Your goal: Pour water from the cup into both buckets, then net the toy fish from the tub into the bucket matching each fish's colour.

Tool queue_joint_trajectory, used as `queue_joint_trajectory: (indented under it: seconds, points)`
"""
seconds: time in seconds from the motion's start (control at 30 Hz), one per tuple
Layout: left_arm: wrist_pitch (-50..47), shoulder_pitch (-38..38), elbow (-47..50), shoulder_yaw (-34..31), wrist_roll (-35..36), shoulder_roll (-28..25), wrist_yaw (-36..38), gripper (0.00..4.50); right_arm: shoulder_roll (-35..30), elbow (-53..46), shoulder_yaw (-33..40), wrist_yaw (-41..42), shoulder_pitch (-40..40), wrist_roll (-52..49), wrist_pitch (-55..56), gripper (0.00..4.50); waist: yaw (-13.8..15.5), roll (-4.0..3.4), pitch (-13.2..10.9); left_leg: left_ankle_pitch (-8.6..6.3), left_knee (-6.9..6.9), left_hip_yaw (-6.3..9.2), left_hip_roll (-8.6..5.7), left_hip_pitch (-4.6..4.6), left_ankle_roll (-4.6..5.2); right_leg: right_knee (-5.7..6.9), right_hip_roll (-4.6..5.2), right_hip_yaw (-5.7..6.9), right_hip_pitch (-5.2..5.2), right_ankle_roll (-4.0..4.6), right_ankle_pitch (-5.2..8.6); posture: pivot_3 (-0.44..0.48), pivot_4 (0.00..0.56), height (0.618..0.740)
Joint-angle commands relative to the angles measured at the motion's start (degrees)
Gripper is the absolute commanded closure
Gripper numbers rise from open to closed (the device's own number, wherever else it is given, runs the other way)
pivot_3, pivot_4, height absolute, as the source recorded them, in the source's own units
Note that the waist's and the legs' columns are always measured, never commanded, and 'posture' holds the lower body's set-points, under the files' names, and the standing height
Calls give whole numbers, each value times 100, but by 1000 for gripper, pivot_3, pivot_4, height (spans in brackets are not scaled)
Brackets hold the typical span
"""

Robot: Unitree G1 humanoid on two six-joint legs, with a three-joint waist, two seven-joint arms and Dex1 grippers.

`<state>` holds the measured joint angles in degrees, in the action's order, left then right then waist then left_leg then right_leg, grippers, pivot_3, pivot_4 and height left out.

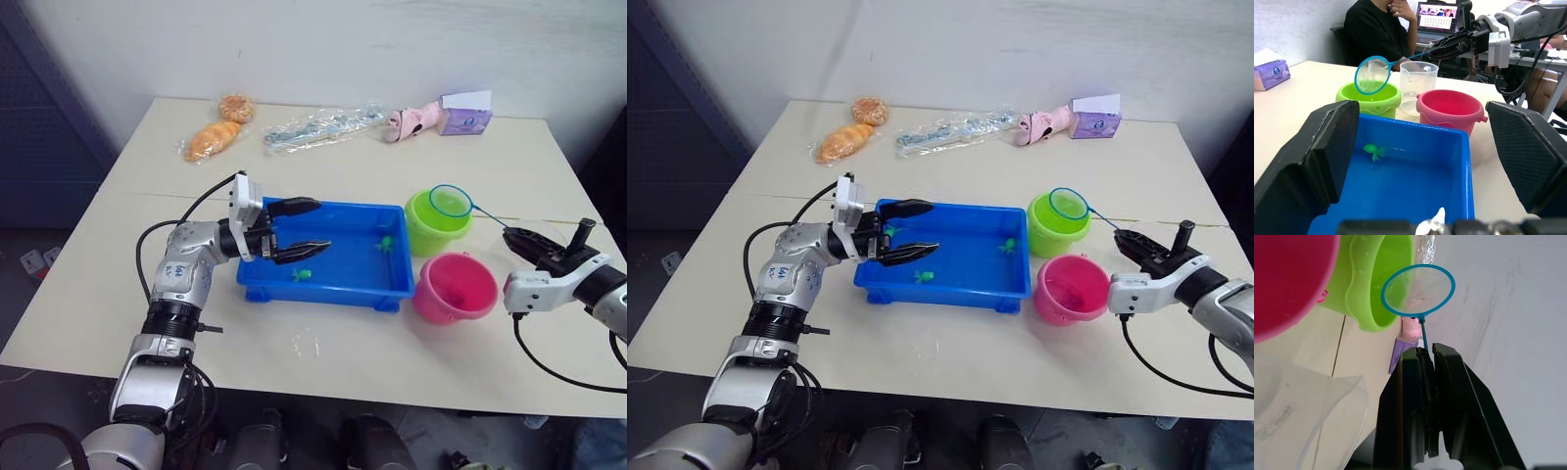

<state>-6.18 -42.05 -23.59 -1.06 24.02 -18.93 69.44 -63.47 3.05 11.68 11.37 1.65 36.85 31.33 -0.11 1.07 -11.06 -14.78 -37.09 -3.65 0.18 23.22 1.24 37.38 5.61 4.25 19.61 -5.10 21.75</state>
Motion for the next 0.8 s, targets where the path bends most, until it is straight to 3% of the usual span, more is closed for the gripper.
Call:
queue_joint_trajectory:
  seconds: [0.03, 0.23, 0.37, 0.47, 0.6, 0.7, 0.8]
  points:
    - [95, -27, 39, -43, -36, -56, -48, 43, -72, -13, 382, -166, 107, -166, -102, 4500, -1, 0, 0, 0, 0, 0, 0, 0, 0, 0, 0, 0, 0, 0, 0, 0, 150, 740]
    - [65, 46, 87, -106, -42, -186, -79, 43, 517, -978, 695, 867, 256, -2286, -1124, 4500, -13, 0, 0, 0, -1, 1, 2, 0, 0, 0, -3, 0, -1, 0, 0, 0, 150, 740]
    - [108, 81, -7, -216, 1, -424, 30, 43, 1141, -2690, 420, 1824, 344, -5013, -3786, 4500, -6, 0, 0, 0, -1, 4, 14, -3, -1, 1, -12, 1, -4, 1, 0, 0, 150, 740]
    - [188, 41, -186, -295, -12, -636, 145, 43, 1239, -3783, 318, 1682, 283, -7544, -6315, 4500, 7, -1, 0, 0, -2, 12, 16, -2, 0, 3, -11, 5, -6, 2, -1, 0, 150, 740]
    - [309, -20, -408, -335, -40, -840, 288, 43, 1465, -4279, 150, 228, 537, -10056, -8271, 4500, 4, 0, -1, -9, -1, 29, 15, 3, 15, -19, 2, 14, -14, 4, -2, 0, 150, 740]
    - [318, -32, -428, -341, -27, -889, 319, 43, 1356, -4154, -51, -1009, 712, -11361, -9050, 4500, 10, 0, 0, -11, -2, 30, 11, 8, 19, -28, 7, 18, -14, 4, -2, 0, 150, 740]
    - [263, 15, -320, -345, -2, -932, 316, 43, 1465, -3809, -438, -2467, 915, -12641, -9075, 4500, -4, 3, -1, -14, -1, 33, 5, 9, 22, -31, 15, 21, -14, 4, -2, 0, 150, 740]
